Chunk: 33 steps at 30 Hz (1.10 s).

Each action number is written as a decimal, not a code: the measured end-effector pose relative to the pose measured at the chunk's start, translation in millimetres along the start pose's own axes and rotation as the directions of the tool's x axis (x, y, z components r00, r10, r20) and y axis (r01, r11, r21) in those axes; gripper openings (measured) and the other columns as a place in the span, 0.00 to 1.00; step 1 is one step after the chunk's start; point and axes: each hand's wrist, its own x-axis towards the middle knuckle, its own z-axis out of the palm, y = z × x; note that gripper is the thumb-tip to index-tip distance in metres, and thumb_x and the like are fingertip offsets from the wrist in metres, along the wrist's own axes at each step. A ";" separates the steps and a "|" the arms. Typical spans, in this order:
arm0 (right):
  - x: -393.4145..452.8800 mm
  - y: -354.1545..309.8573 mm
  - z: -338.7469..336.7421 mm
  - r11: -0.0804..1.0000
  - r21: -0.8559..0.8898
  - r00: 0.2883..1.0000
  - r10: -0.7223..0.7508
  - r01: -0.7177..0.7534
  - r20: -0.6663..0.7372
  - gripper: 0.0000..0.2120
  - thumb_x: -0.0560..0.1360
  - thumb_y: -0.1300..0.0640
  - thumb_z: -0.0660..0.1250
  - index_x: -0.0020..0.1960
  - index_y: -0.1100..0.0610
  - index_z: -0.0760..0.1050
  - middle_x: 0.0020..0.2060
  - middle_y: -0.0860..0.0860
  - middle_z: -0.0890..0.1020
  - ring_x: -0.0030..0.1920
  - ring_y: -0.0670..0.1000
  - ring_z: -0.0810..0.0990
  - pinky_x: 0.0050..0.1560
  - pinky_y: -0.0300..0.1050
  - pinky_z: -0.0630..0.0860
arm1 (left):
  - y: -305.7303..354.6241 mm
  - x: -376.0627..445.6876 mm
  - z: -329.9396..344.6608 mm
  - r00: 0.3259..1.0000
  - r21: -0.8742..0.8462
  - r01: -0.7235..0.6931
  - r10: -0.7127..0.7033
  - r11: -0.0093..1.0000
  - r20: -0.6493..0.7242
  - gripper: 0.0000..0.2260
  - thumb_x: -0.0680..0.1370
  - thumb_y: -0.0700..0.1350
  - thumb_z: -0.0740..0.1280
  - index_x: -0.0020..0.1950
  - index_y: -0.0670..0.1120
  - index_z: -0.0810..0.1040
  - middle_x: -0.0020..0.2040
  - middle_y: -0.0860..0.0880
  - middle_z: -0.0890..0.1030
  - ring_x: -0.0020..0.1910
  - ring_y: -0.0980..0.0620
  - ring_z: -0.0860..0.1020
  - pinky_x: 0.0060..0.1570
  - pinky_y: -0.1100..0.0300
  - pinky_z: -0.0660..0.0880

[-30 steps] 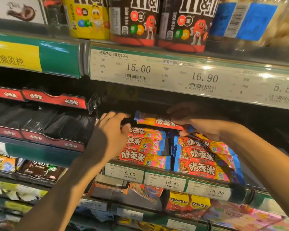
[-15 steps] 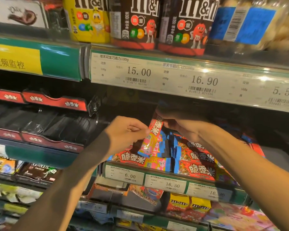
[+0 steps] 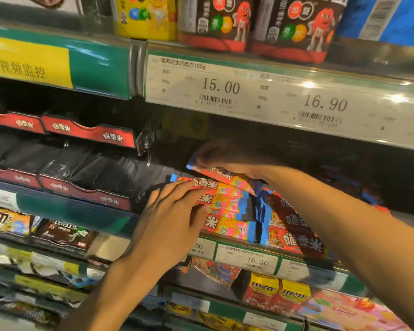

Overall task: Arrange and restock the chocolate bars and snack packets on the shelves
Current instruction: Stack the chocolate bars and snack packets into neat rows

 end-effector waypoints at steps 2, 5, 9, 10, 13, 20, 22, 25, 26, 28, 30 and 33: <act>0.8 -2.3 4.6 0.999 -0.049 0.999 -0.010 0.012 0.051 0.10 0.77 0.54 0.70 0.57 0.54 0.82 0.53 0.50 0.84 0.47 0.41 0.80 0.54 0.37 0.77 | -1.2 -4.0 -0.4 1.000 -0.017 0.022 -0.022 1.000 0.017 0.26 0.78 0.64 0.48 0.73 0.59 0.69 0.74 0.62 0.65 0.74 0.61 0.59 0.75 0.55 0.57; -8.8 -4.9 8.3 0.992 -0.119 0.997 -0.032 0.039 0.063 0.10 0.79 0.53 0.68 0.58 0.54 0.80 0.51 0.46 0.83 0.45 0.34 0.79 0.48 0.26 0.74 | 0.2 -8.8 -1.4 0.999 -0.051 0.034 -0.033 0.998 0.025 0.28 0.77 0.66 0.45 0.75 0.60 0.65 0.76 0.63 0.61 0.76 0.63 0.54 0.76 0.58 0.53; -30.8 -4.2 -12.2 0.988 -0.153 0.998 -0.006 0.016 0.066 0.10 0.78 0.55 0.69 0.59 0.54 0.78 0.54 0.50 0.83 0.51 0.43 0.81 0.54 0.37 0.78 | -0.2 -10.2 -2.1 0.999 -0.048 0.036 -0.036 0.998 -0.008 0.29 0.77 0.65 0.45 0.74 0.58 0.68 0.74 0.61 0.65 0.73 0.62 0.57 0.73 0.58 0.55; -37.2 -1.6 -16.0 0.983 -0.182 0.996 0.009 0.007 0.091 0.10 0.78 0.56 0.69 0.59 0.54 0.78 0.53 0.50 0.83 0.52 0.45 0.82 0.55 0.40 0.79 | -0.5 -10.1 -2.9 0.999 -0.035 0.029 -0.030 0.999 -0.015 0.28 0.78 0.64 0.46 0.73 0.57 0.69 0.73 0.61 0.66 0.72 0.61 0.58 0.72 0.57 0.57; -50.4 3.8 -17.1 0.962 -0.273 0.992 0.007 0.027 0.123 0.09 0.78 0.60 0.68 0.57 0.55 0.80 0.51 0.49 0.83 0.52 0.46 0.82 0.55 0.40 0.79 | -2.9 -9.5 -2.7 0.999 -0.002 0.034 -0.034 0.999 0.012 0.29 0.77 0.64 0.44 0.75 0.59 0.66 0.75 0.60 0.62 0.74 0.59 0.55 0.75 0.54 0.56; -38.2 -1.0 3.6 0.946 -0.324 1.000 0.010 0.000 0.029 0.09 0.80 0.57 0.64 0.59 0.54 0.80 0.54 0.49 0.83 0.55 0.49 0.80 0.57 0.45 0.77 | -7.1 3.9 -3.5 0.995 -0.091 0.093 -0.089 0.992 0.046 0.20 0.81 0.56 0.59 0.74 0.61 0.67 0.76 0.63 0.58 0.75 0.61 0.52 0.76 0.56 0.54; -36.3 -0.7 9.3 0.935 -0.354 1.000 0.014 -0.014 -0.001 0.11 0.81 0.57 0.62 0.60 0.54 0.80 0.56 0.50 0.82 0.56 0.50 0.79 0.58 0.47 0.77 | -10.2 10.3 -0.9 0.993 -0.167 0.114 -0.108 0.979 0.046 0.18 0.80 0.51 0.63 0.70 0.58 0.72 0.75 0.58 0.64 0.75 0.55 0.59 0.76 0.52 0.56; -43.3 0.2 14.7 0.929 -0.367 0.999 0.024 -0.039 -0.045 0.13 0.83 0.57 0.59 0.63 0.52 0.78 0.61 0.49 0.80 0.60 0.49 0.78 0.55 0.40 0.73 | -11.8 12.3 -0.8 0.996 -0.127 0.088 -0.087 0.988 0.016 0.19 0.76 0.51 0.63 0.67 0.54 0.77 0.70 0.53 0.73 0.70 0.48 0.69 0.73 0.50 0.60; -47.1 0.1 16.4 0.920 -0.389 0.999 0.021 -0.038 -0.047 0.15 0.83 0.57 0.58 0.66 0.51 0.77 0.63 0.48 0.79 0.61 0.49 0.77 0.55 0.39 0.72 | -10.2 11.2 -2.4 0.997 -0.087 0.081 -0.079 0.993 0.022 0.21 0.75 0.53 0.60 0.67 0.55 0.77 0.69 0.54 0.74 0.69 0.48 0.70 0.72 0.51 0.62; -55.2 -1.3 20.0 0.883 -0.470 0.999 -0.008 -0.011 -0.038 0.17 0.83 0.55 0.56 0.69 0.50 0.74 0.65 0.50 0.79 0.62 0.52 0.78 0.57 0.43 0.74 | -5.1 8.5 -7.5 0.997 -0.030 0.073 -0.072 0.997 0.036 0.23 0.74 0.55 0.58 0.68 0.55 0.76 0.69 0.54 0.74 0.68 0.49 0.70 0.71 0.49 0.63; -62.3 -5.8 23.1 0.857 -0.515 0.999 -0.024 0.007 -0.026 0.18 0.83 0.53 0.56 0.71 0.50 0.72 0.63 0.51 0.81 0.61 0.55 0.79 0.58 0.51 0.77 | -3.3 6.7 -7.3 0.997 0.011 0.063 -0.064 0.998 0.039 0.24 0.74 0.57 0.57 0.68 0.54 0.76 0.69 0.52 0.74 0.68 0.48 0.70 0.71 0.48 0.64; -73.1 -10.7 23.8 0.865 -0.502 0.998 -0.034 0.001 -0.058 0.17 0.82 0.51 0.57 0.70 0.49 0.71 0.60 0.52 0.81 0.58 0.56 0.80 0.56 0.56 0.78 | -0.3 5.1 -4.7 0.999 0.025 0.028 -0.029 0.999 0.039 0.27 0.75 0.60 0.53 0.68 0.52 0.77 0.70 0.50 0.74 0.68 0.48 0.71 0.70 0.46 0.64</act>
